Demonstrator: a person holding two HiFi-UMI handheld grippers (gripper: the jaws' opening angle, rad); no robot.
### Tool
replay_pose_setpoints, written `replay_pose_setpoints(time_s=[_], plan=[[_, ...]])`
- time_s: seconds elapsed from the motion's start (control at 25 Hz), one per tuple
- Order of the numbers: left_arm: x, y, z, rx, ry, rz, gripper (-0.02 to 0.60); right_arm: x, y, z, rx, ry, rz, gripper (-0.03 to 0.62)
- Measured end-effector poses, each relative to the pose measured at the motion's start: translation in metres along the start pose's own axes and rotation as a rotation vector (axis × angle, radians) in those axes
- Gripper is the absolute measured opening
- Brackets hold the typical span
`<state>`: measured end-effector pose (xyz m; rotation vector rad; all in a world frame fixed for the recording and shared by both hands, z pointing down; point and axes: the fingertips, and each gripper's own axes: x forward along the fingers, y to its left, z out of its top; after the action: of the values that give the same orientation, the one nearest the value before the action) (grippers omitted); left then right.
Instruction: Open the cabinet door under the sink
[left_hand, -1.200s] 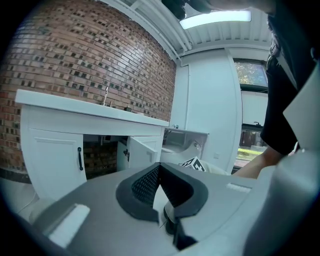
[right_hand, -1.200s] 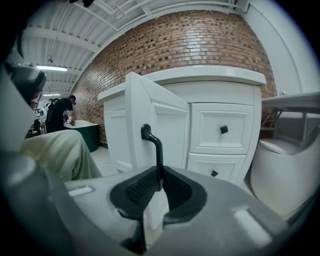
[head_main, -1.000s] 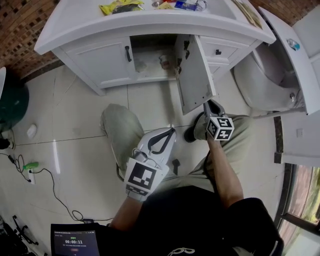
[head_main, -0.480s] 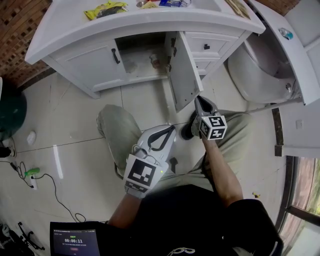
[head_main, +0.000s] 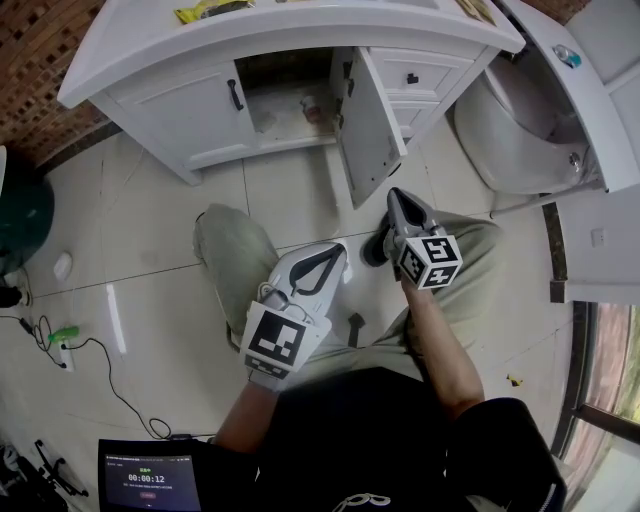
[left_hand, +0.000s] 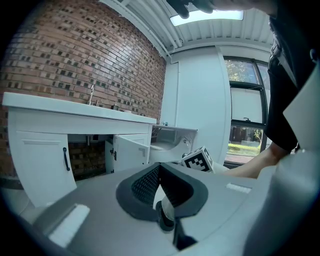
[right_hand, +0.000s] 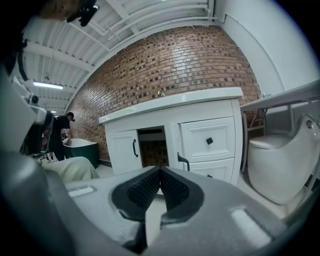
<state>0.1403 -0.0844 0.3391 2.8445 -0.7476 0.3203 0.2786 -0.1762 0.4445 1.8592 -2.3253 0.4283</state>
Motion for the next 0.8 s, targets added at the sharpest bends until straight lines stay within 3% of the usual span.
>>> replay_pose_setpoints(time_s=[0.44, 0.8], plan=[[-0.073, -0.046, -0.033, 0.000, 0.020, 0.011, 0.015, -0.084, 0.083, 0.012, -0.036, 0.000, 0.118, -0.008], [-0.151, -0.100, -0.065, 0.003, 0.025, 0.060, 0.015, -0.165, 0.187, -0.007, -0.129, 0.040, 0.320, -0.008]])
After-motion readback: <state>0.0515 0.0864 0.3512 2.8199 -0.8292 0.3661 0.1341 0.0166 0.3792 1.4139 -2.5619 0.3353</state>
